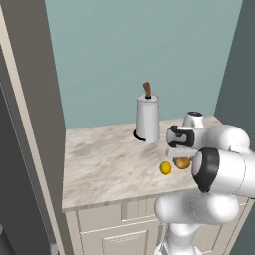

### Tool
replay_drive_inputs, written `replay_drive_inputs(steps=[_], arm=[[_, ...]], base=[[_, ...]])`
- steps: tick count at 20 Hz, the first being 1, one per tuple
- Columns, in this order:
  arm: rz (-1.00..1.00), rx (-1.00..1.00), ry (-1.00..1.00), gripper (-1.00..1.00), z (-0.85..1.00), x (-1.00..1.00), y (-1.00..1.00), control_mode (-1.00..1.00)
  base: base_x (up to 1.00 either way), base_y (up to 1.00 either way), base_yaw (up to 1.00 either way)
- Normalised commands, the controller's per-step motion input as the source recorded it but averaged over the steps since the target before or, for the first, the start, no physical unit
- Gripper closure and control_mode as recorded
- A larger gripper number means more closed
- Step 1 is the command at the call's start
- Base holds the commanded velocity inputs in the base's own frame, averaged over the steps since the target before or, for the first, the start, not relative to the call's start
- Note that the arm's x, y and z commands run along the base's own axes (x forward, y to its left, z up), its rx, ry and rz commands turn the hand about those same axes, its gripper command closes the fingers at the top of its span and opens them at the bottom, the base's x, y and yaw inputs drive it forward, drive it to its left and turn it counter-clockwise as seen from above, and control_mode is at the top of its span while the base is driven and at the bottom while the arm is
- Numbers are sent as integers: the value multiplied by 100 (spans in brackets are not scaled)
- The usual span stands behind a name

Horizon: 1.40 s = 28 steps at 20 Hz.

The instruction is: Place the lemon and potato inside the fridge drawer. Close the drawer after placing the vegetables.

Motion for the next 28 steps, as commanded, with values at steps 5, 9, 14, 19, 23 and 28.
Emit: replay_drive_inputs(steps=[5,9,14,19,23,28], arm=[[-1,0,0,-100,-22,8,0,-100],[-1,0,0,-100,-28,5,0,-100],[0,0,0,-100,-35,1,0,-100],[0,0,0,-100,-50,-3,0,-100],[0,0,0,-100,-59,-30,0,-100],[0,0,0,100,-61,-33,2,-100]], base=[[0,0,0],[0,0,0],[0,0,0],[0,0,0],[0,0,0],[0,0,0]])
